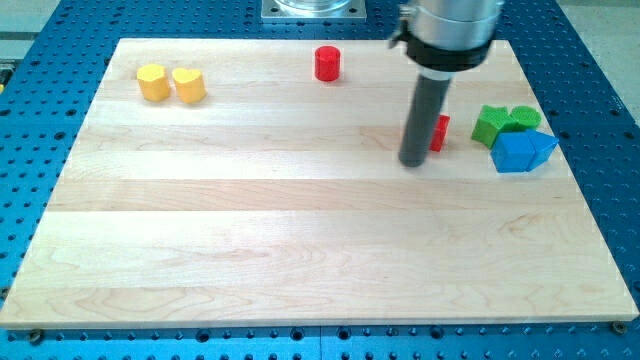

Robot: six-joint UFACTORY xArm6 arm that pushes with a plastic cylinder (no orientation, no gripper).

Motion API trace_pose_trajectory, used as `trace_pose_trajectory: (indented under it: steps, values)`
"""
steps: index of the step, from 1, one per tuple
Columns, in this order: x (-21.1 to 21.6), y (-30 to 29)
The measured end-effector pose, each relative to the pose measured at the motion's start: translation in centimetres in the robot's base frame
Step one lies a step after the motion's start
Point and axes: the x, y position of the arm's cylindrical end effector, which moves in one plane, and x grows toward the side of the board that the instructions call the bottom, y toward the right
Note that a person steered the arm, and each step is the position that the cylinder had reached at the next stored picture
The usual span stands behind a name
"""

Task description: Move the red star to the bottom left of the green star

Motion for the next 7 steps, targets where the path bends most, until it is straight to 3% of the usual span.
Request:
trace_pose_trajectory:
  steps: [1,2,3,7]
  values:
    - [0.0,-5.3]
    - [-4.2,-3.4]
    - [-5.6,-0.2]
    - [-0.2,5.0]
